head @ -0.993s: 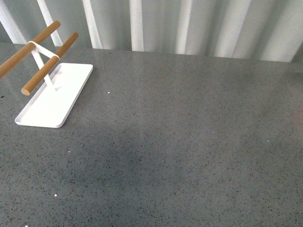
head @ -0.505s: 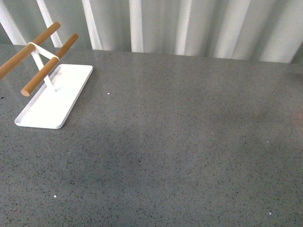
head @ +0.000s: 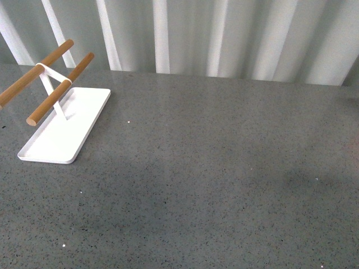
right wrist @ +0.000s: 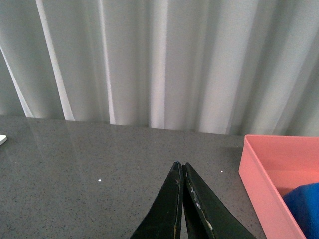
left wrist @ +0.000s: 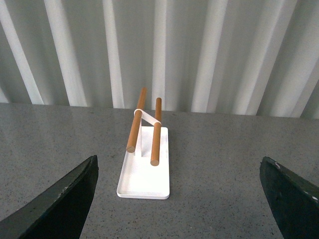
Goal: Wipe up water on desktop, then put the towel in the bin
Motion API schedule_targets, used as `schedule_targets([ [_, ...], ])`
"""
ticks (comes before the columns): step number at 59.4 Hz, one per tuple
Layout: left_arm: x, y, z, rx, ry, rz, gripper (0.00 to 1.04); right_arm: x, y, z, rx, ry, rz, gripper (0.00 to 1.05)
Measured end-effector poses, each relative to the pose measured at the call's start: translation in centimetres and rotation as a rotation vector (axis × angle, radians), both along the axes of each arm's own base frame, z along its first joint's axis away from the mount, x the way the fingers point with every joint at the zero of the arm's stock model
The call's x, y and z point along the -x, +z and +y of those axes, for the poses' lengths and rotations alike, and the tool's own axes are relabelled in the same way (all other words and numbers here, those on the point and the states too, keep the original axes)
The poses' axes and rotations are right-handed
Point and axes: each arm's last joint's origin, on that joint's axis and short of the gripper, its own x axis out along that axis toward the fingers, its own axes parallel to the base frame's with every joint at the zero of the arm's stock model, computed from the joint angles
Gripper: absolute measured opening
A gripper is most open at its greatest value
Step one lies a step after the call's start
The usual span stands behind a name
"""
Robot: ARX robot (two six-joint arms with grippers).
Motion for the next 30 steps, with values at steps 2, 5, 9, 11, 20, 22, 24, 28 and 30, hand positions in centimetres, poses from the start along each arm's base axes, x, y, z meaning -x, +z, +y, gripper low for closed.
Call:
schedule_targets([
  [2, 0.0, 0.0, 0.0, 0.0, 0.0, 0.0, 0.98, 0.3, -0.1, 0.0, 0.0, 0.0, -0.003, 0.03],
  [5, 0.0, 0.0, 0.0, 0.0, 0.0, 0.0, 0.98, 0.5, -0.3, 0.0, 0.0, 0.0, -0.001, 0.03],
  [9, 0.0, 0.0, 0.0, 0.0, 0.0, 0.0, 0.98, 0.8, -0.4, 0.0, 0.0, 0.0, -0.001, 0.03],
  [11, 0.0, 0.0, 0.0, 0.0, 0.0, 0.0, 0.98, 1.0, -0.5, 0.0, 0.0, 0.0, -0.001, 0.03],
  [20, 0.0, 0.0, 0.0, 0.0, 0.0, 0.0, 0.98, 1.5, -1.2, 0.0, 0.0, -0.001, -0.01, 0.03],
  [22, 0.0, 0.0, 0.0, 0.0, 0.0, 0.0, 0.98, 1.6, -1.2, 0.0, 0.0, -0.001, -0.008, 0.03],
  [24, 0.0, 0.0, 0.0, 0.0, 0.0, 0.0, 0.98, 1.7, -1.2, 0.0, 0.0, -0.001, -0.008, 0.03],
  [28, 0.0, 0.0, 0.0, 0.0, 0.0, 0.0, 0.98, 1.9, -1.2, 0.0, 0.0, -0.002, -0.013, 0.03],
  [30, 0.0, 0.0, 0.0, 0.0, 0.0, 0.0, 0.98, 2.0, -1.1, 0.0, 0.0, -0.002, -0.015, 0.03],
])
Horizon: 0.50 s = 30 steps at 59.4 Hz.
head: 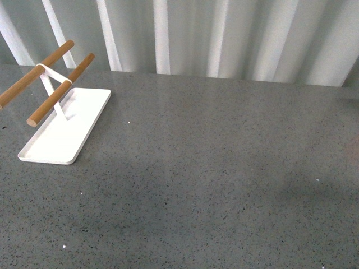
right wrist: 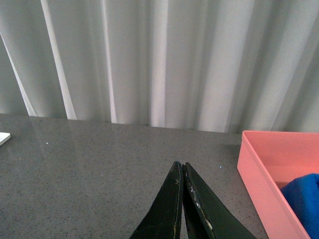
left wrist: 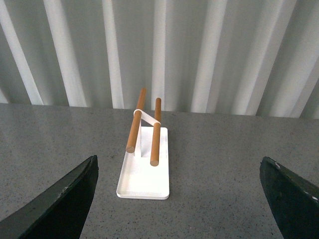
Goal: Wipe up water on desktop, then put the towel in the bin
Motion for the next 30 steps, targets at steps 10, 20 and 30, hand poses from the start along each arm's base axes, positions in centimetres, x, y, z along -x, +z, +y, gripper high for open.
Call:
schedule_targets([
  [10, 0.0, 0.0, 0.0, 0.0, 0.0, 0.0, 0.98, 0.4, 0.0, 0.0, 0.0, -0.002, 0.0, 0.03],
  [20, 0.0, 0.0, 0.0, 0.0, 0.0, 0.0, 0.98, 0.9, 0.0, 0.0, -0.001, -0.003, -0.002, 0.03],
  [30, 0.0, 0.0, 0.0, 0.0, 0.0, 0.0, 0.98, 1.3, 0.0, 0.0, -0.004, -0.006, -0.001, 0.03],
])
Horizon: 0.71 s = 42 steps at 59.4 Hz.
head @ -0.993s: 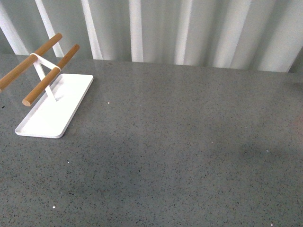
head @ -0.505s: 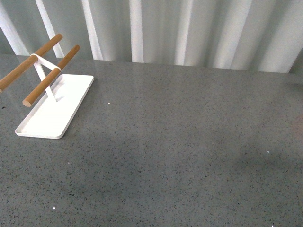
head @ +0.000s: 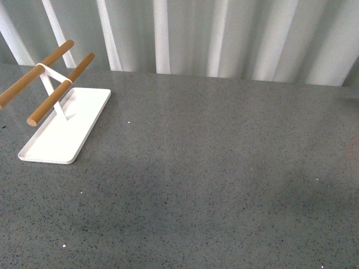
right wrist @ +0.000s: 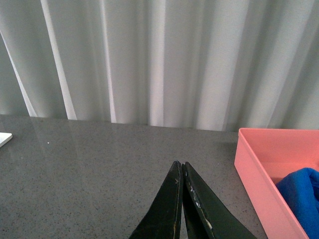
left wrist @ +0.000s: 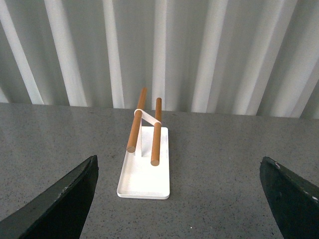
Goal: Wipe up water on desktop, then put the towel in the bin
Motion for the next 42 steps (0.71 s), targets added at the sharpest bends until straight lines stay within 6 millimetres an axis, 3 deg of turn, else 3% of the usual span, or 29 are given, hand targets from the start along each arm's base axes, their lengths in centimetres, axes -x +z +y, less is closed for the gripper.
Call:
schedule_targets([
  [14, 0.0, 0.0, 0.0, 0.0, 0.0, 0.0, 0.98, 1.2, -0.3, 0.0, -0.006, -0.004, 0.005, 0.03],
  [38, 0.0, 0.0, 0.0, 0.0, 0.0, -0.001, 0.98, 1.3, -0.3, 0.0, -0.007, -0.005, 0.007, 0.03],
  [42, 0.0, 0.0, 0.0, 0.0, 0.0, -0.001, 0.98, 1.3, -0.3, 0.0, -0.007, -0.004, 0.007, 0.11],
])
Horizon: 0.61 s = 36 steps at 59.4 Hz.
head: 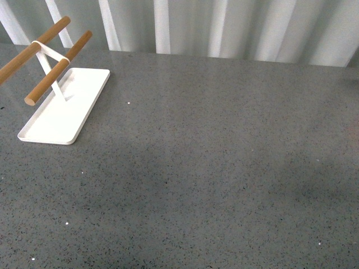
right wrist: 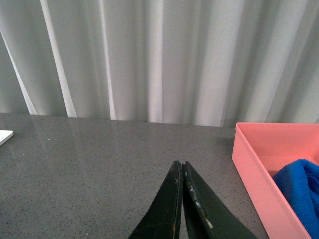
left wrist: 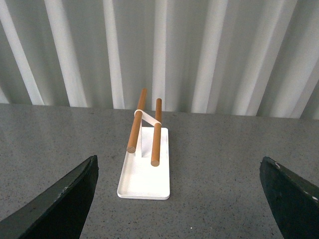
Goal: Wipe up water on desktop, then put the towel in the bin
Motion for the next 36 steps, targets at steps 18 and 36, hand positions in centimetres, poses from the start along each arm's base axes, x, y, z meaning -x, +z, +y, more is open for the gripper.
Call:
schedule_targets([
  [18, 0.0, 0.0, 0.0, 0.0, 0.0, 0.0, 0.98, 0.0, 0.0, 0.0, 0.0, 0.0, 0.0, 0.66],
  [36, 0.0, 0.0, 0.0, 0.0, 0.0, 0.0, 0.98, 0.0, 0.01, 0.0, -0.001, 0.0, -0.001, 0.97],
])
